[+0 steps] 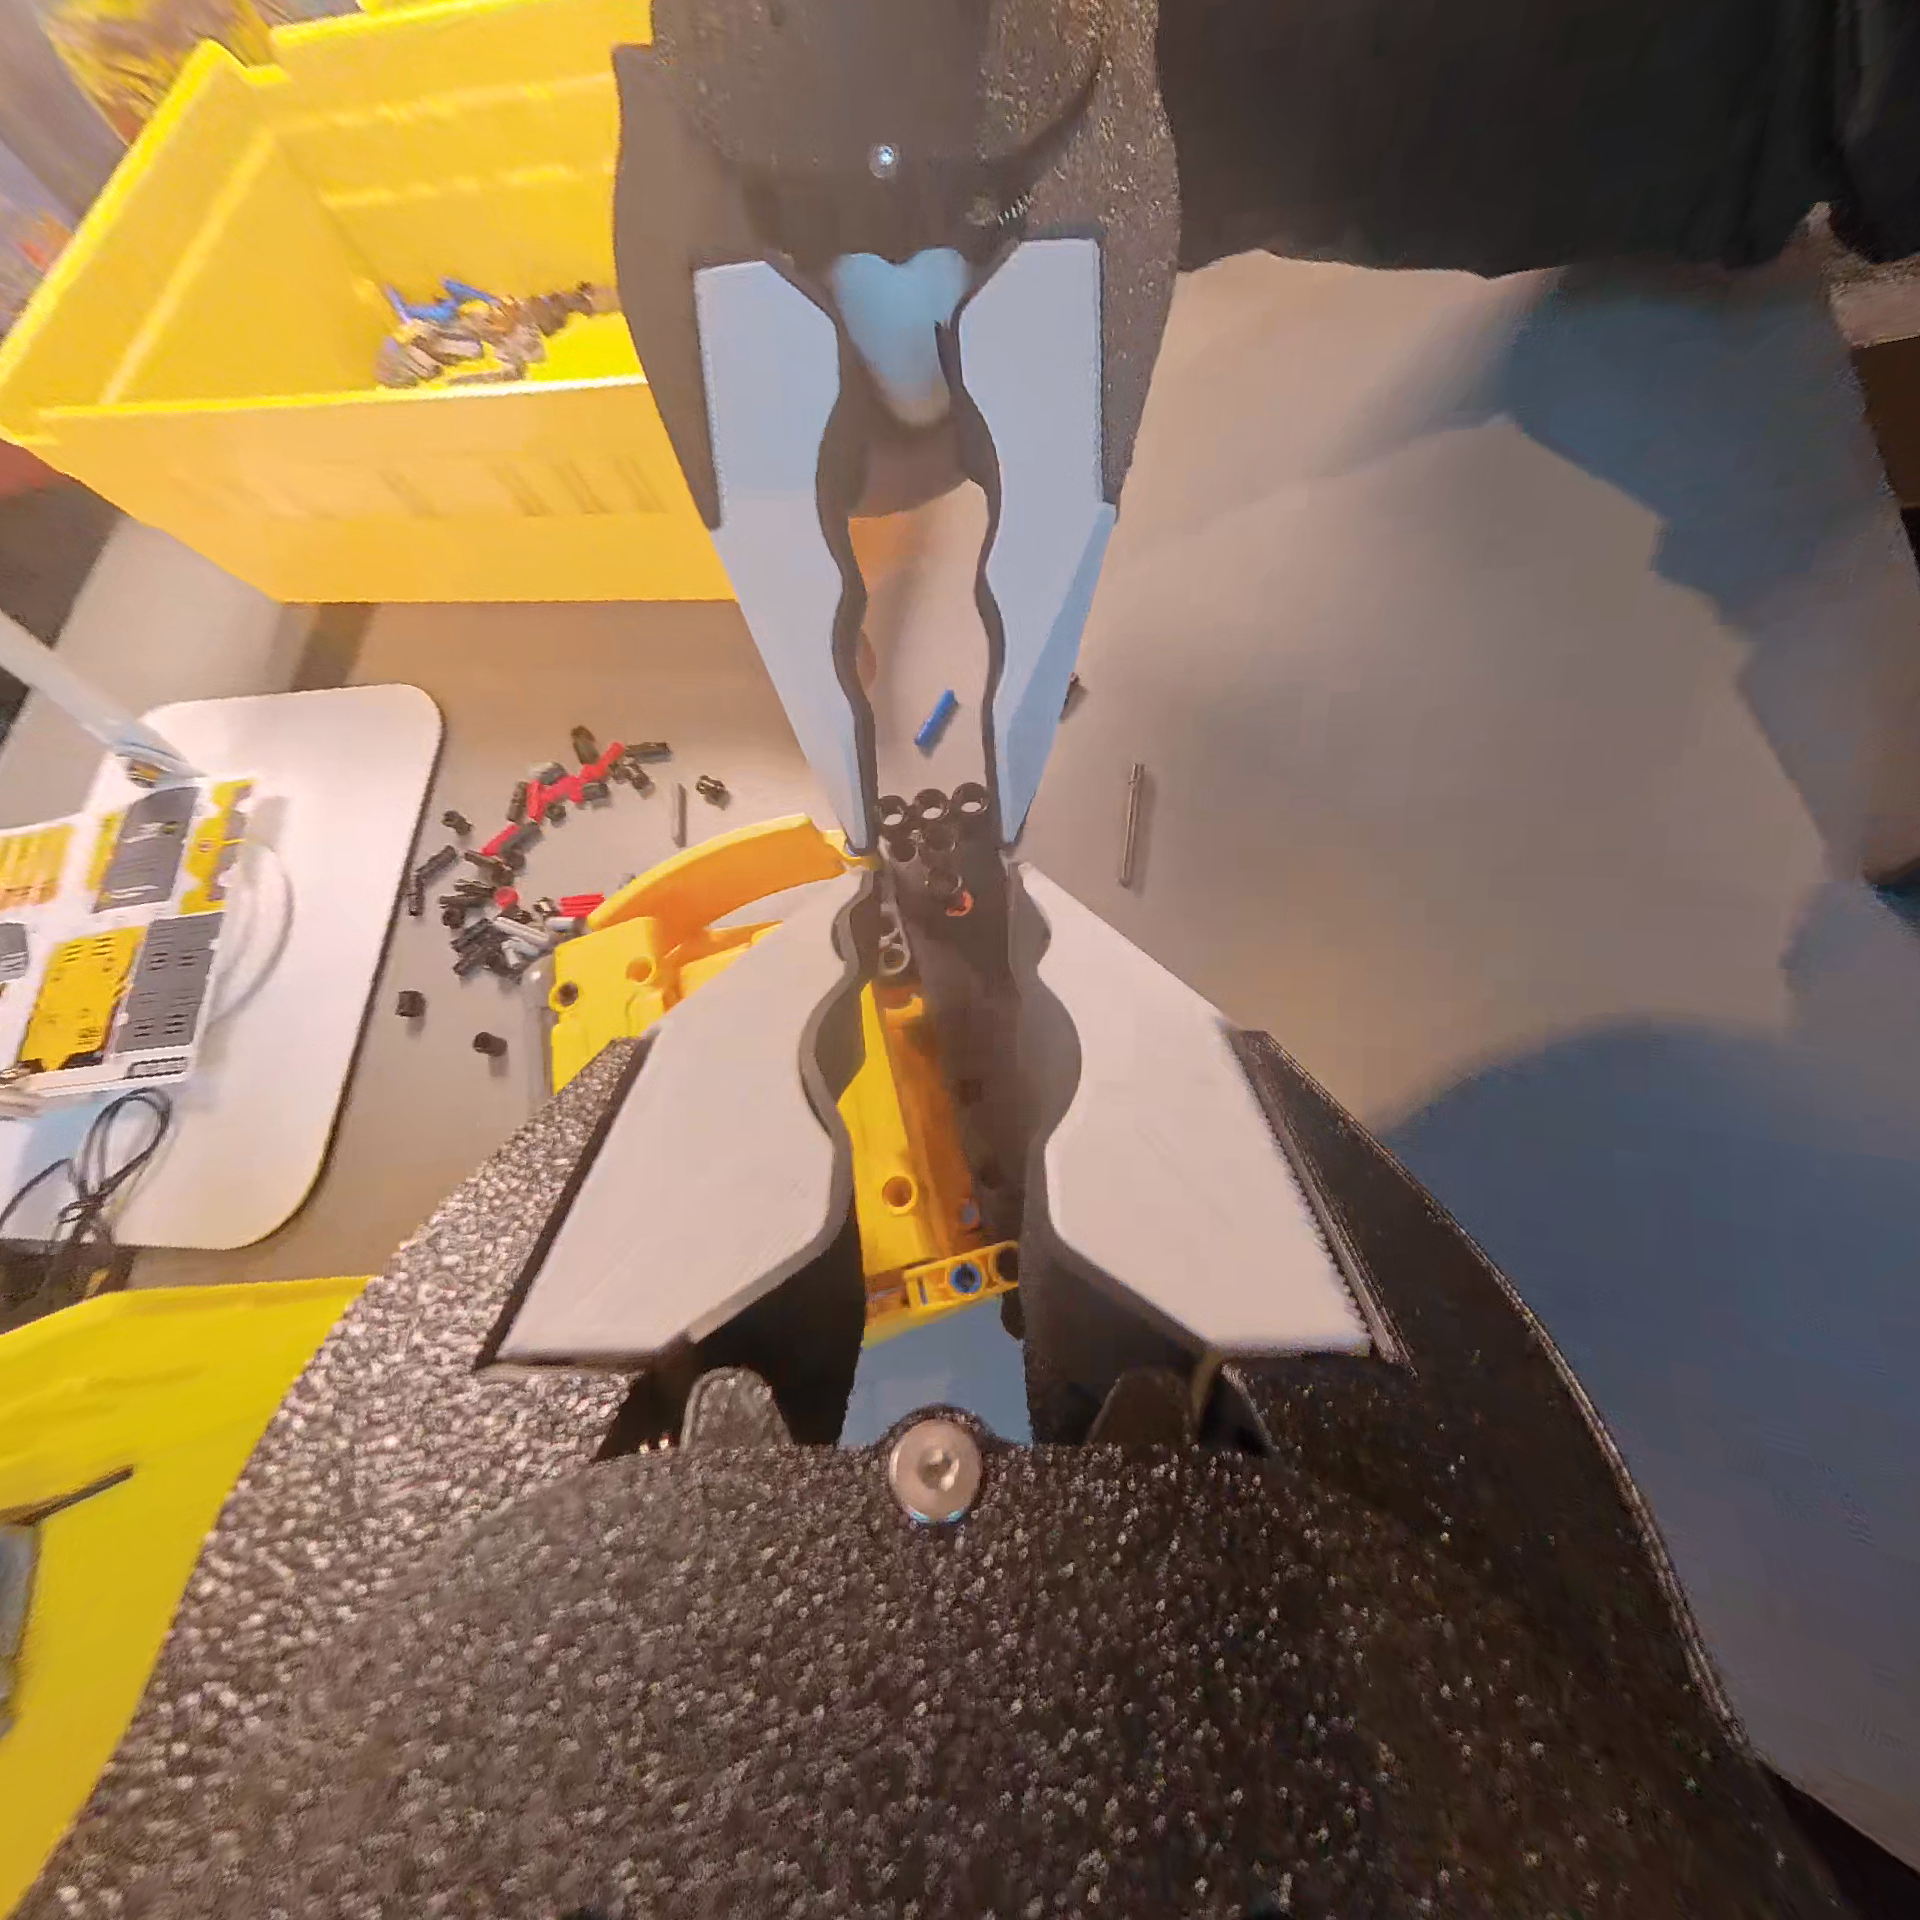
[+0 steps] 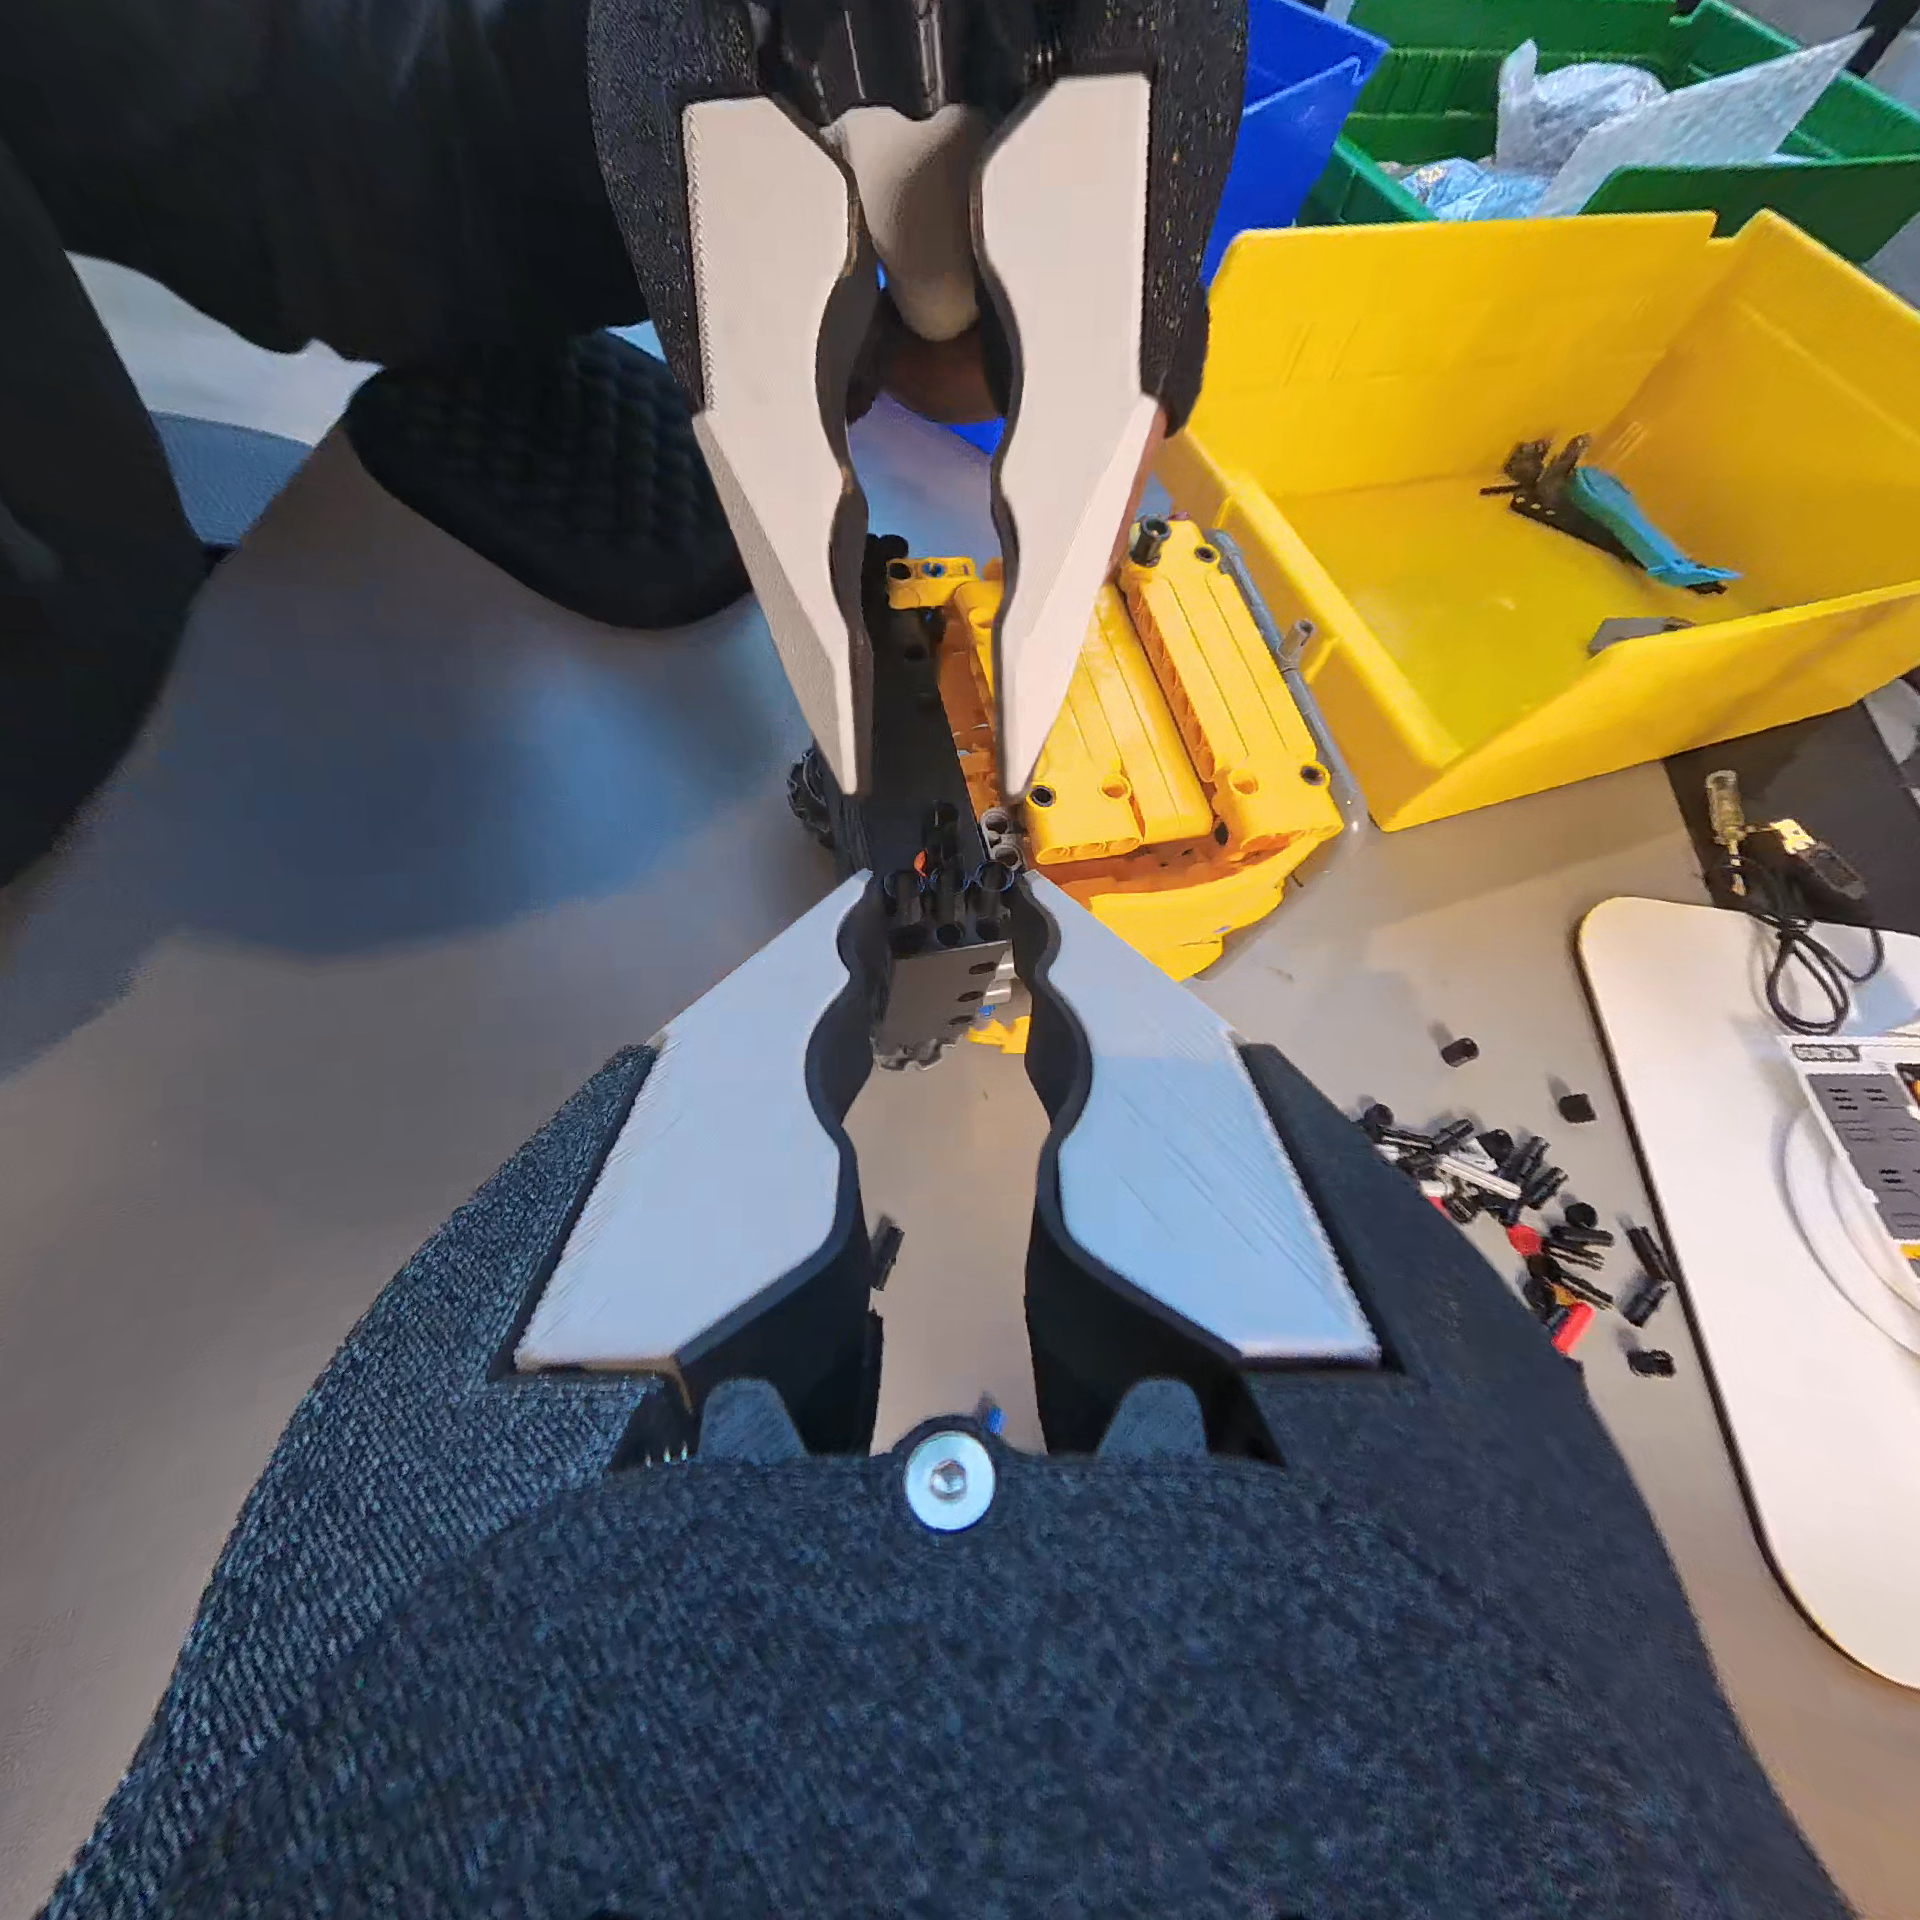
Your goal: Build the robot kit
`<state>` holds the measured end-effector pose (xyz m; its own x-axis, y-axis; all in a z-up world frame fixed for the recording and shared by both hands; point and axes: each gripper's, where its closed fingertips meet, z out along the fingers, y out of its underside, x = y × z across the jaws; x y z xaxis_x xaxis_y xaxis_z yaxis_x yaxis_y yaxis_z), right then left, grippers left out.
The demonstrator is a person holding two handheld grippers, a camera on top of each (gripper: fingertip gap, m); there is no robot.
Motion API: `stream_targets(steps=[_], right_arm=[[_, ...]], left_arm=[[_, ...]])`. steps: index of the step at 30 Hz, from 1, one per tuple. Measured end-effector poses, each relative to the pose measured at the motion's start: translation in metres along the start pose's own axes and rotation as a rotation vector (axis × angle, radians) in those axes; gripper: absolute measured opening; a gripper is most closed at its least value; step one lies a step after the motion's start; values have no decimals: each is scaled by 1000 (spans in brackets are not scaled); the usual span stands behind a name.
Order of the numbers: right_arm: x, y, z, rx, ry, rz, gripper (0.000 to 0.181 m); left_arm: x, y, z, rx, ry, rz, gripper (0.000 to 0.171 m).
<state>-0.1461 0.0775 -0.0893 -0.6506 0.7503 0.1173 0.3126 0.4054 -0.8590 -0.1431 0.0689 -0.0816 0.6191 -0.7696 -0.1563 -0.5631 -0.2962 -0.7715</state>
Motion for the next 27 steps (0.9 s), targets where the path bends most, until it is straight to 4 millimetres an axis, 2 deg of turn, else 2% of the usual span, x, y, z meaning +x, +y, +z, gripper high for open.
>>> stream_targets(steps=[8,10,12,17,21,24,27], right_arm=[[0,-2,0,66,-37,18,24],[-1,-3,1,77,-41,16,24],[1,-4,2,78,-27,8,24],[4,-5,-2,83,12,18,26],[5,0,-17,91,114,86,42],[-2,11,-8,118,204,157,59],[4,8,-6,239,384,184,56]], left_arm=[[-2,5,10,-106,23,-60,17],[-4,4,9,-103,11,-70,10],[-4,5,10,-114,-2,-56,5],[-8,8,8,-129,-59,-18,4],[-10,1,-4,-65,-86,-46,3],[-14,-5,-20,21,-132,-90,4],[-17,-5,-37,125,-184,-158,4]])
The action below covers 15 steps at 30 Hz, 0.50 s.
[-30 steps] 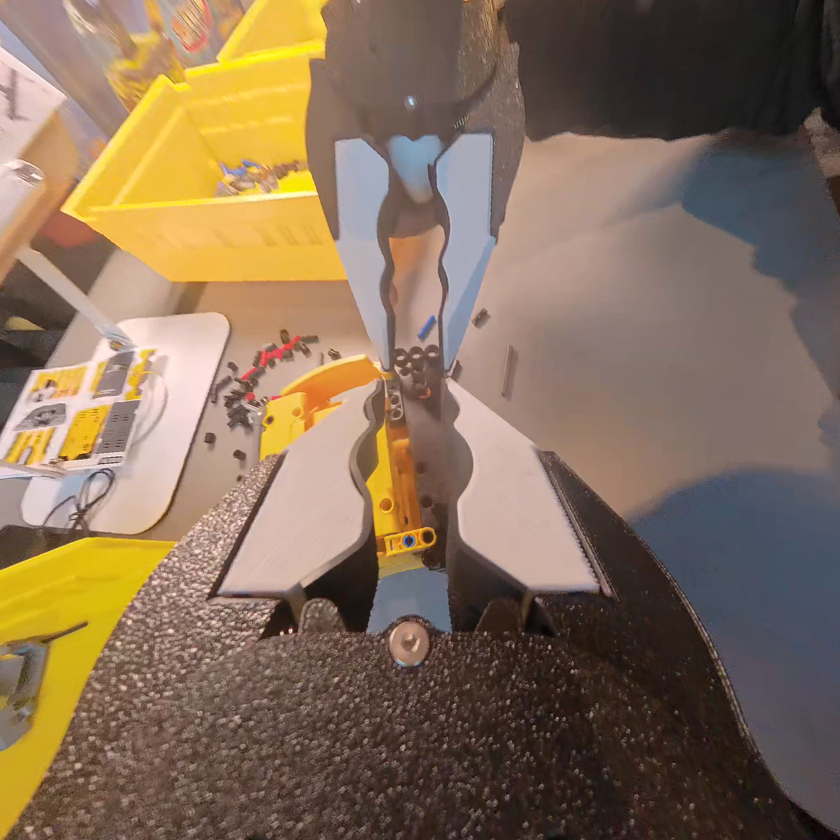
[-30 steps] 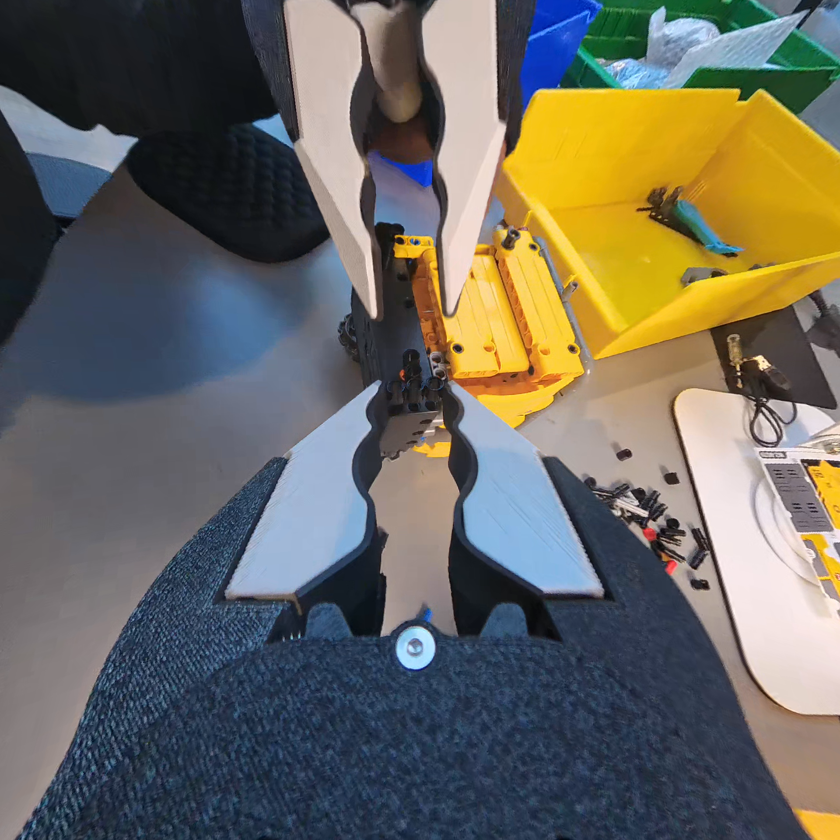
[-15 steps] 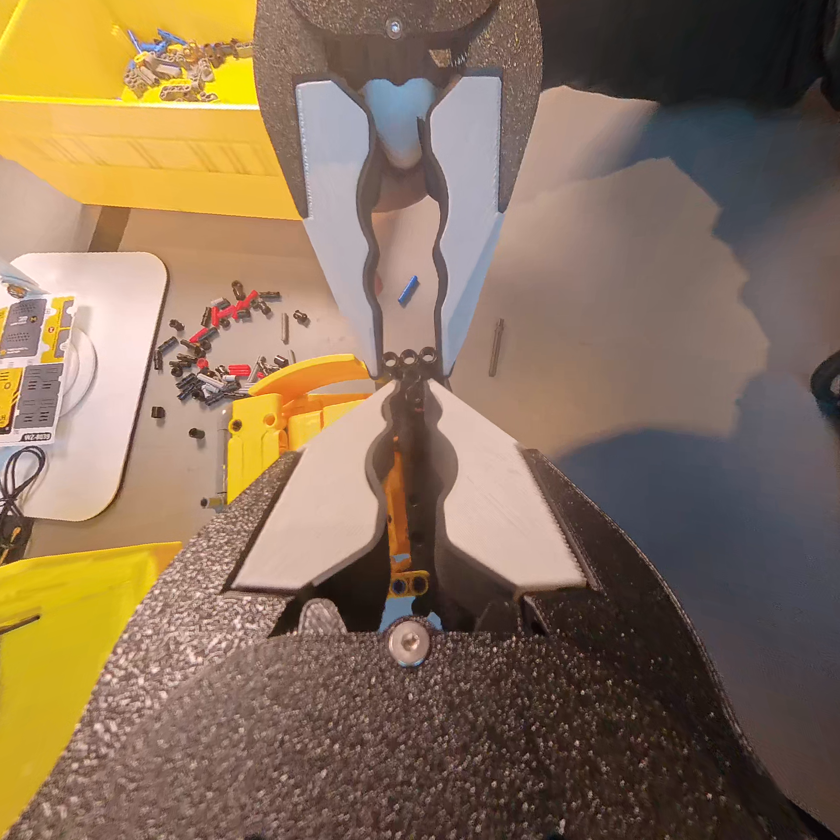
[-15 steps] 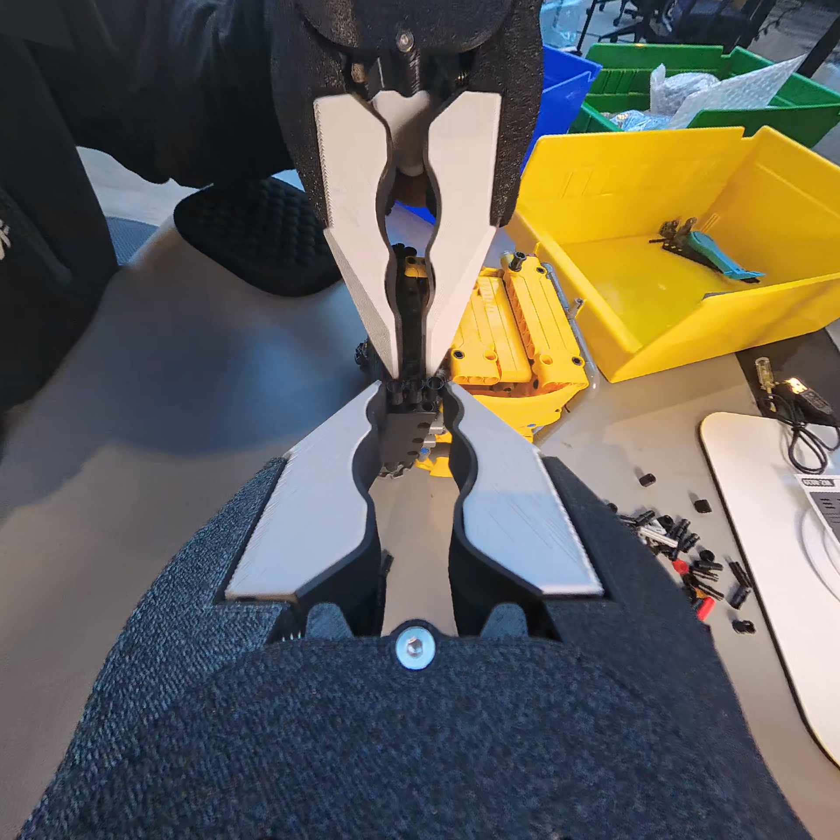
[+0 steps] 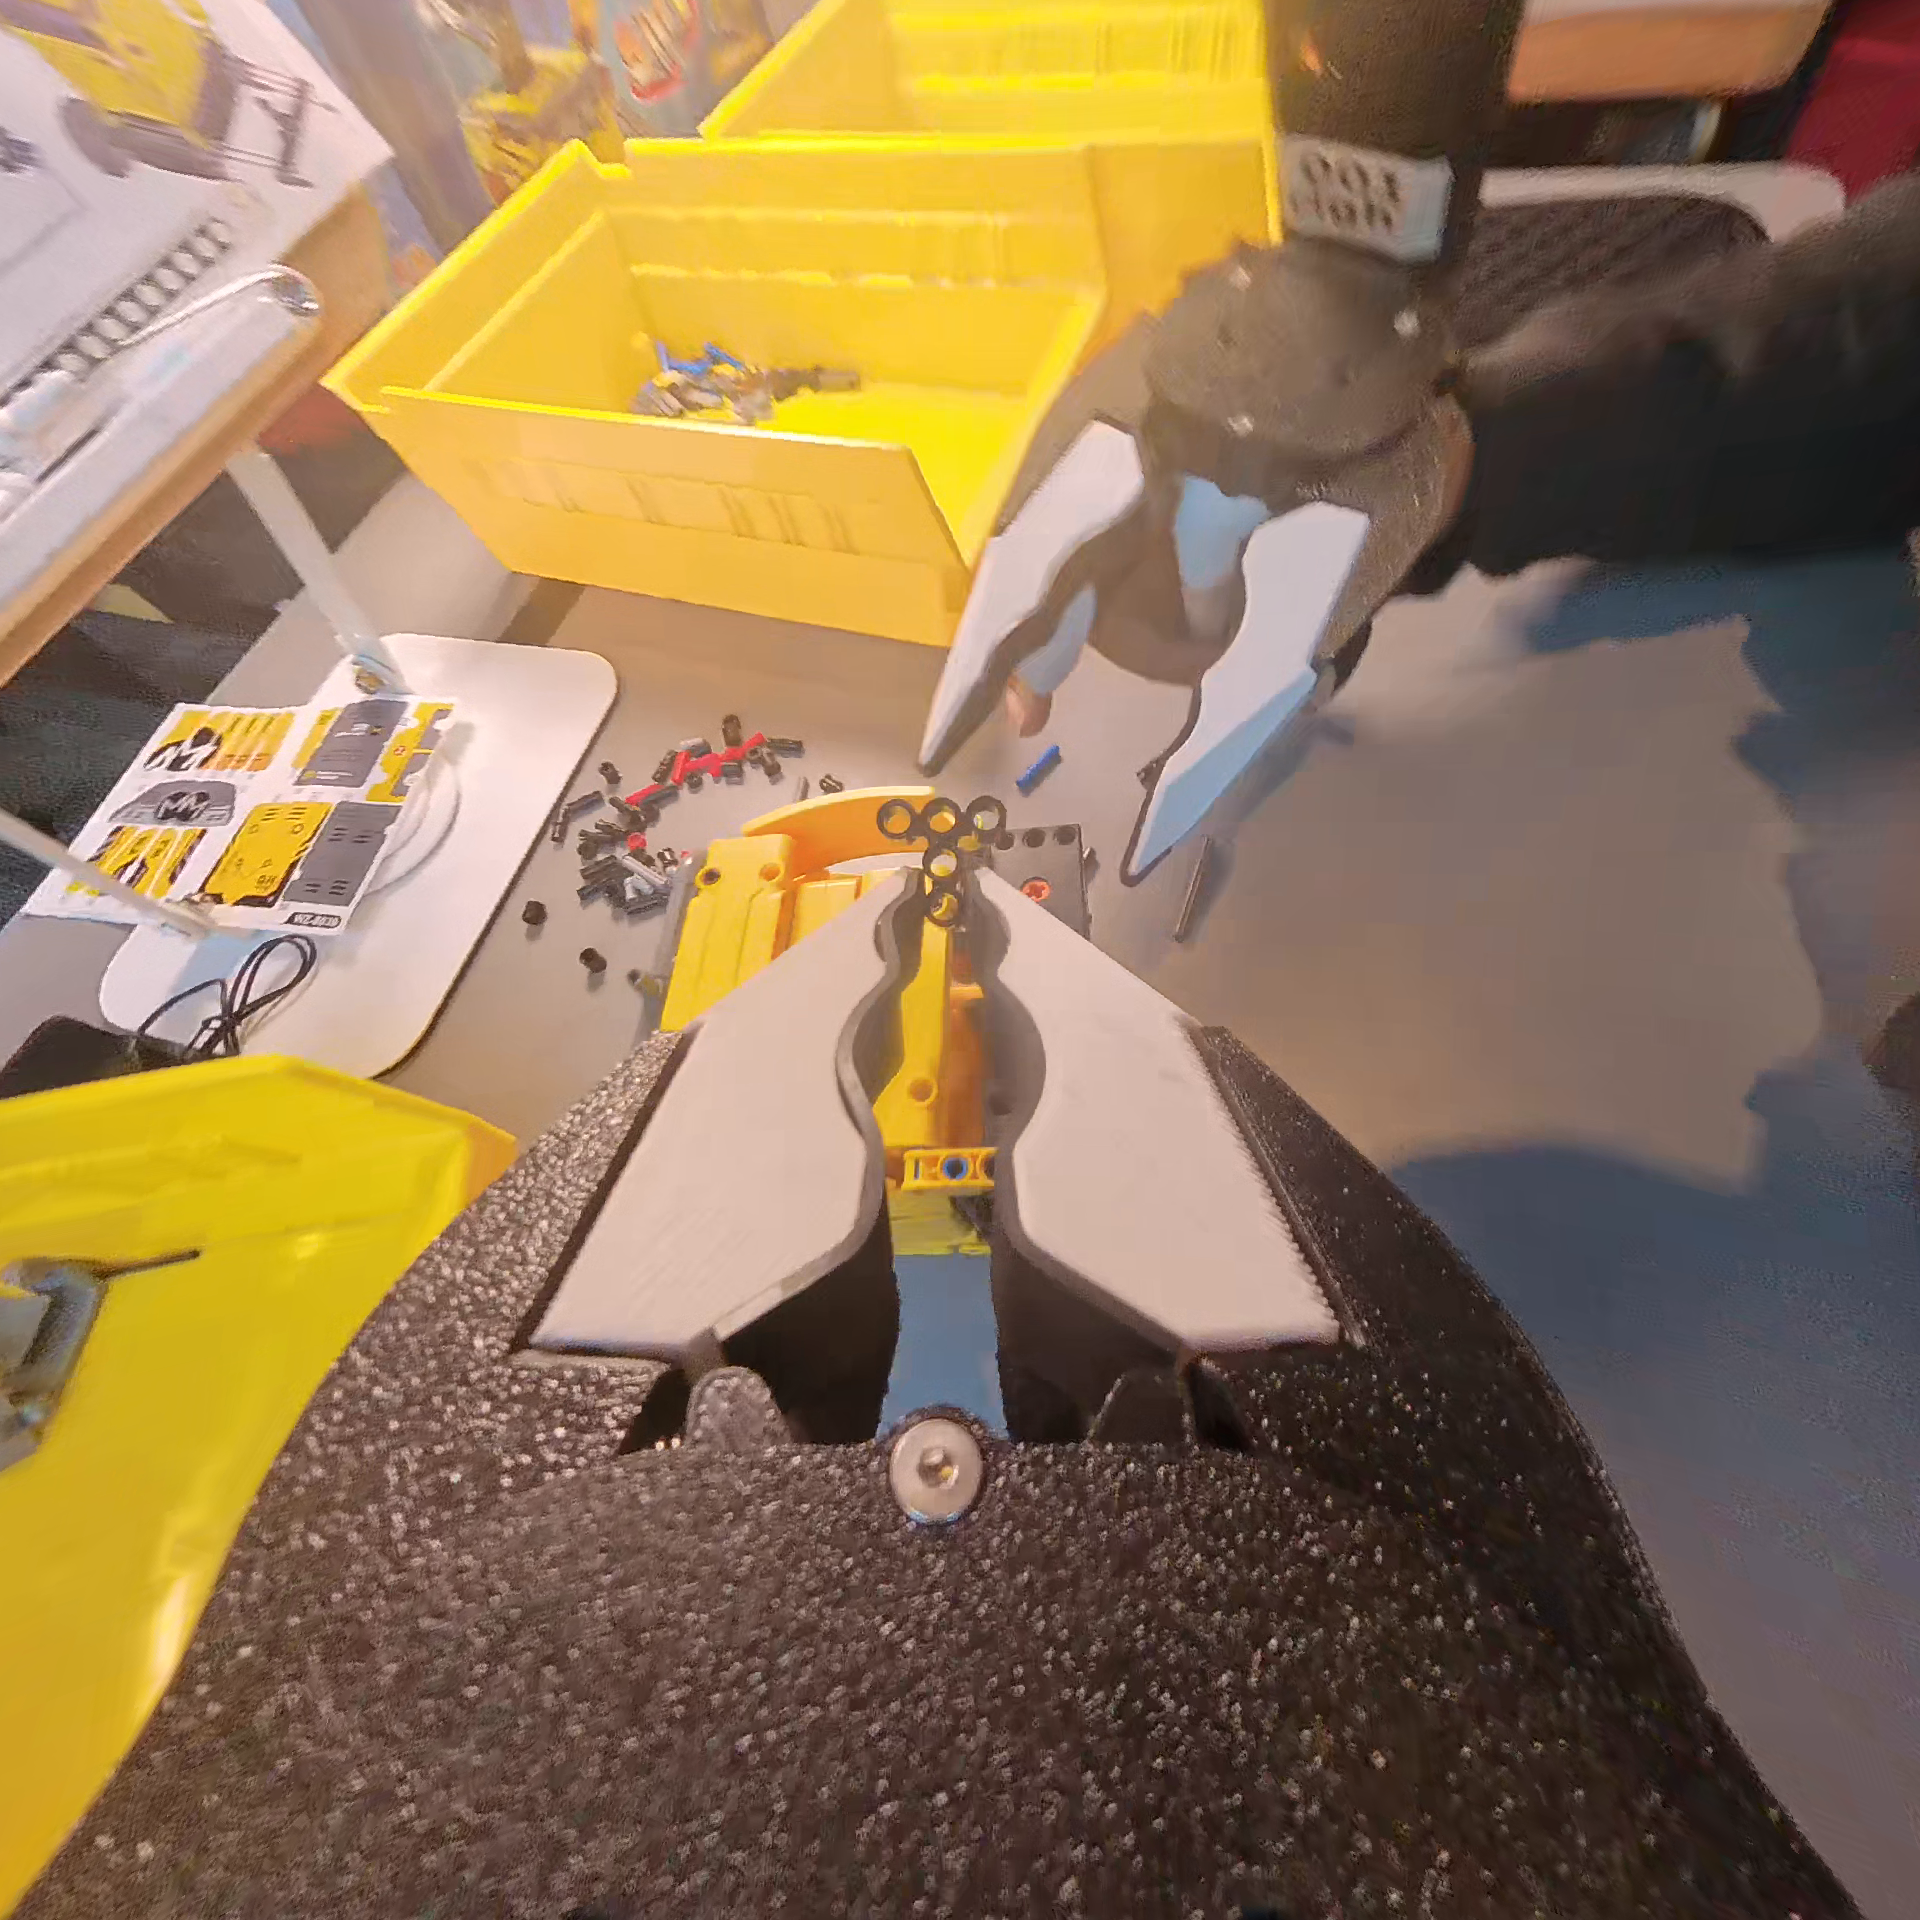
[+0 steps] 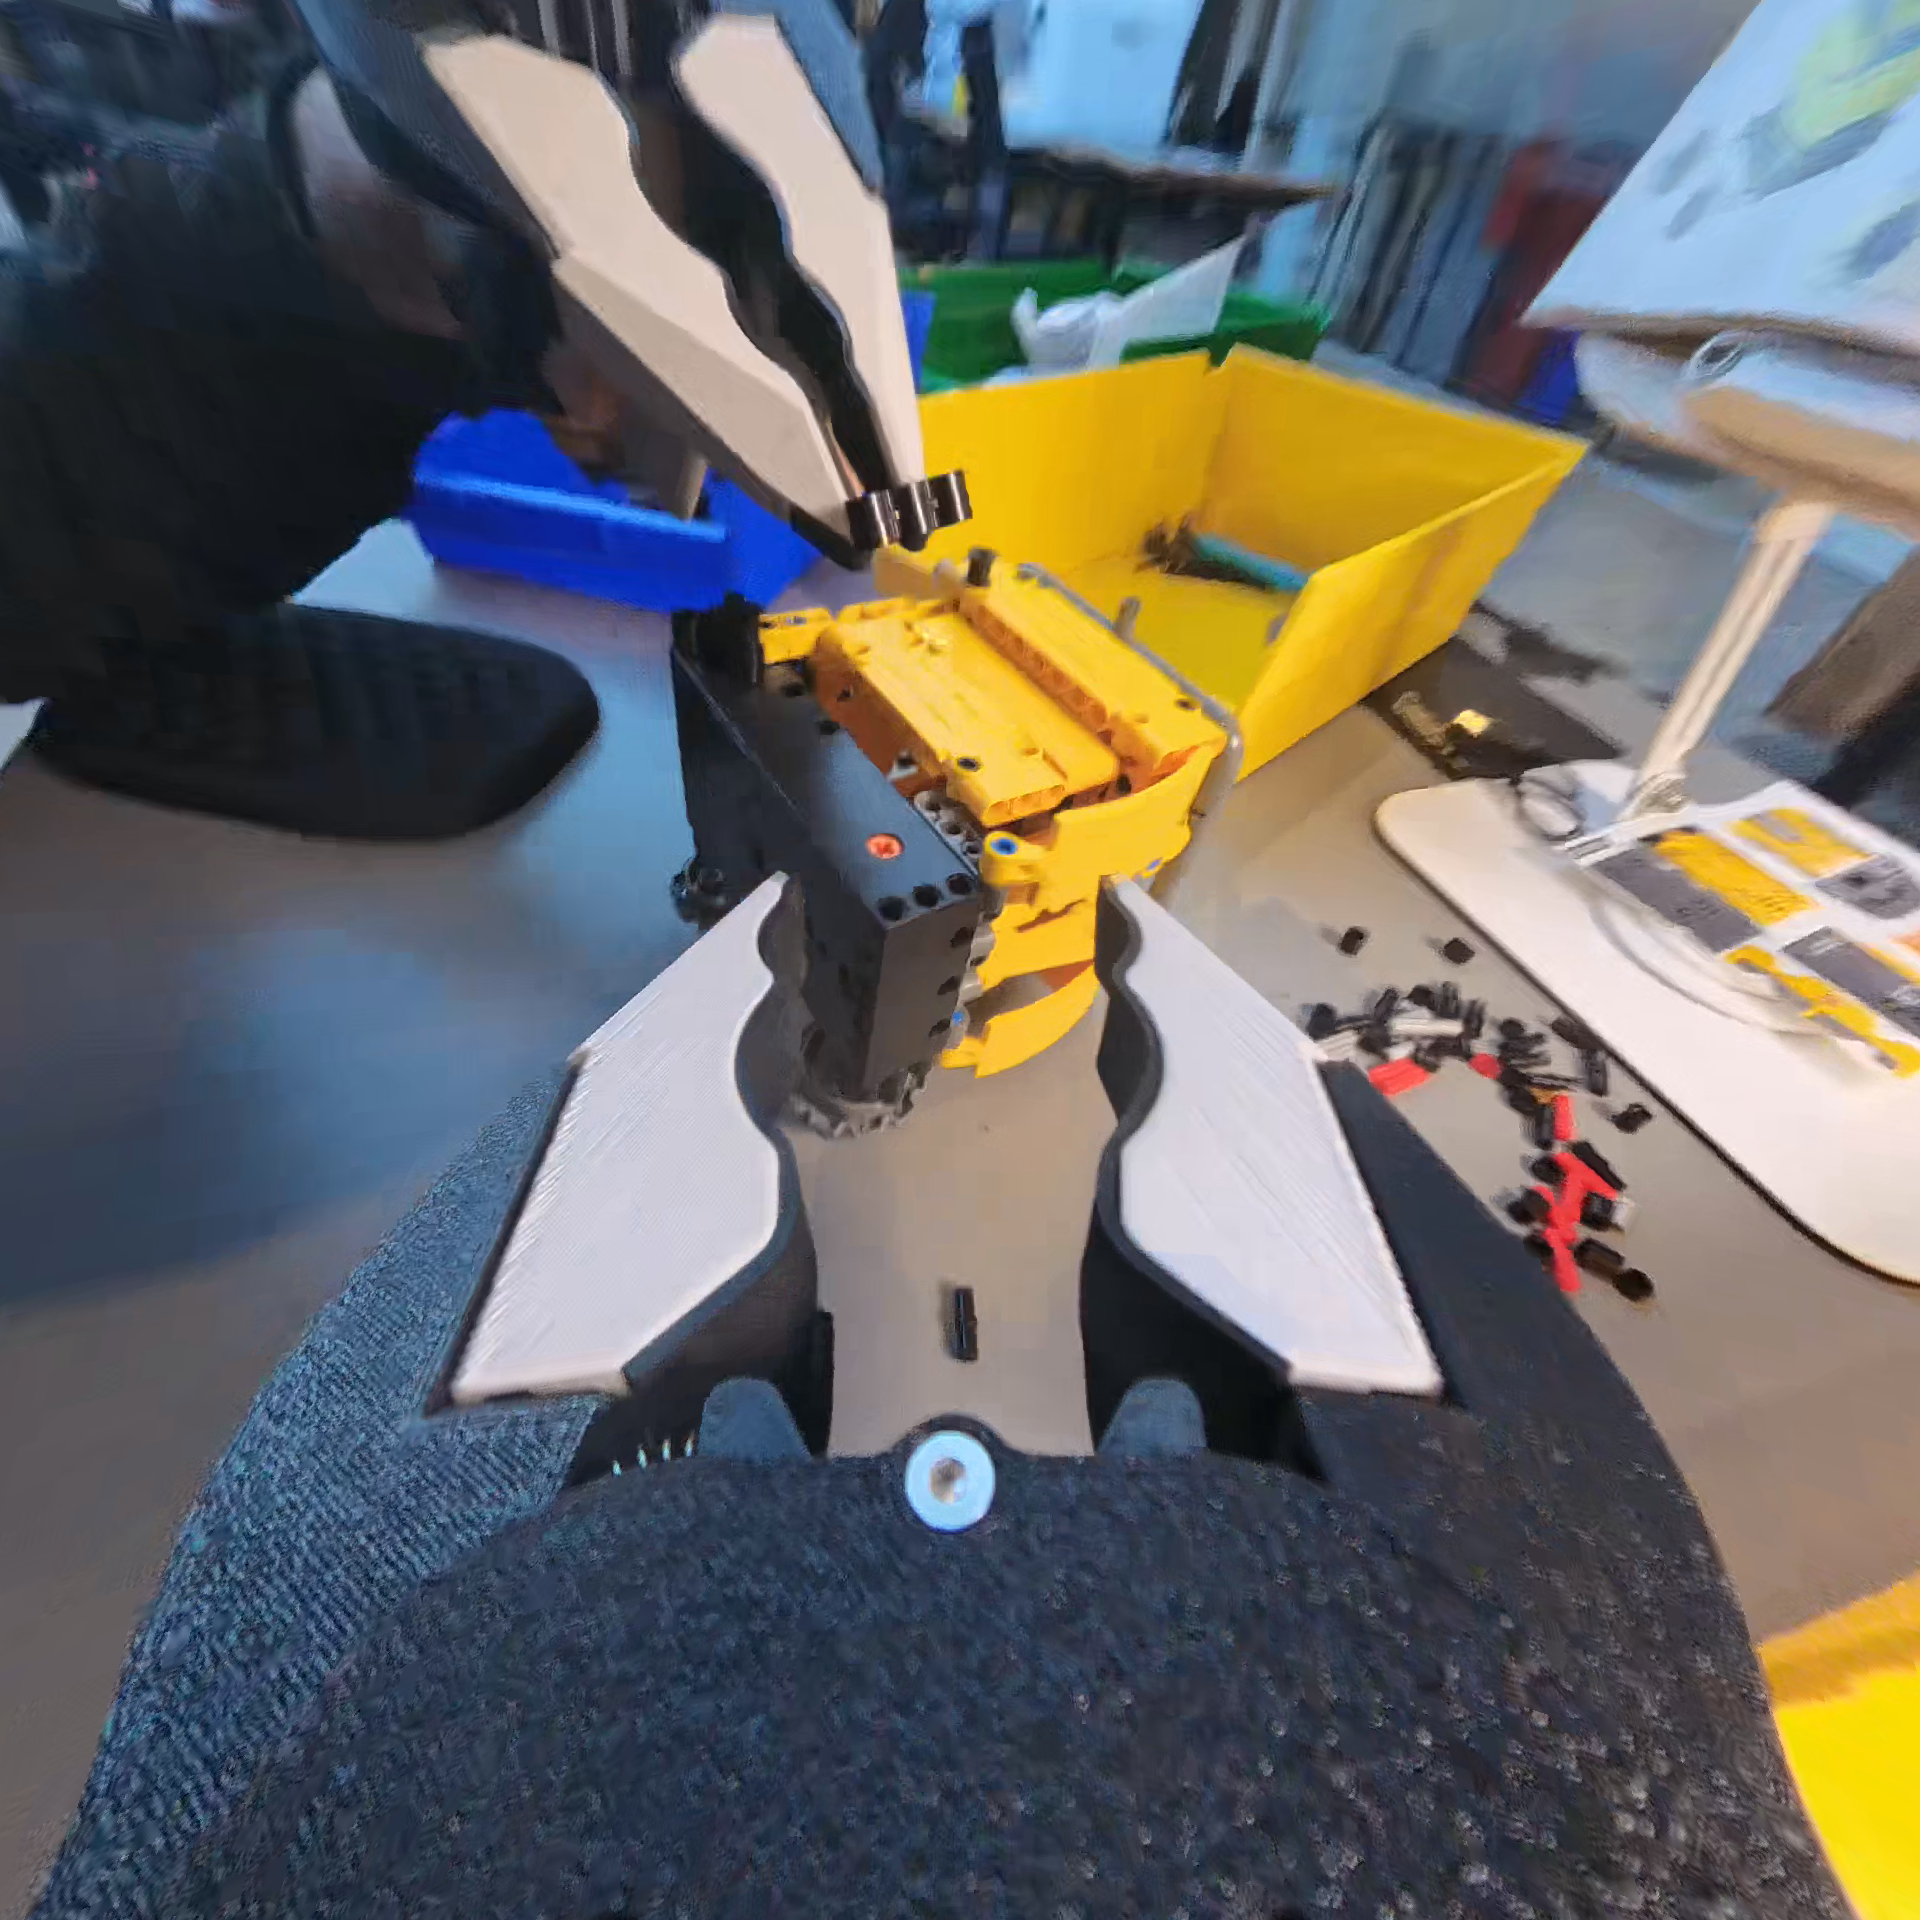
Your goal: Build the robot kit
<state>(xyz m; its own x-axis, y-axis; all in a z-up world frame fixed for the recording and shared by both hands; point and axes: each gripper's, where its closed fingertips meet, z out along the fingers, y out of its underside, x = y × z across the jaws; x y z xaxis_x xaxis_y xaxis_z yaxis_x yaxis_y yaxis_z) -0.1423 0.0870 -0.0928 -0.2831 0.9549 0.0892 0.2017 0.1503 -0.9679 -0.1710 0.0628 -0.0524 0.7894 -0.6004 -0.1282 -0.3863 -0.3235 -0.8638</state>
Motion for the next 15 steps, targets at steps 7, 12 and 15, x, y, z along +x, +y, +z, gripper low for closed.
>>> stream_targets(steps=[7,12,15], right_arm=[[-19,-9,9,-144,-4,-399,59],[-7,8,23,-455,-103,-498,64],[0,23,24,-643,-155,-539,55]], left_arm=[[-9,23,-23,119,-73,-144,5],[-11,30,-26,135,-81,-155,5],[-10,30,-27,137,-80,-146,5]])
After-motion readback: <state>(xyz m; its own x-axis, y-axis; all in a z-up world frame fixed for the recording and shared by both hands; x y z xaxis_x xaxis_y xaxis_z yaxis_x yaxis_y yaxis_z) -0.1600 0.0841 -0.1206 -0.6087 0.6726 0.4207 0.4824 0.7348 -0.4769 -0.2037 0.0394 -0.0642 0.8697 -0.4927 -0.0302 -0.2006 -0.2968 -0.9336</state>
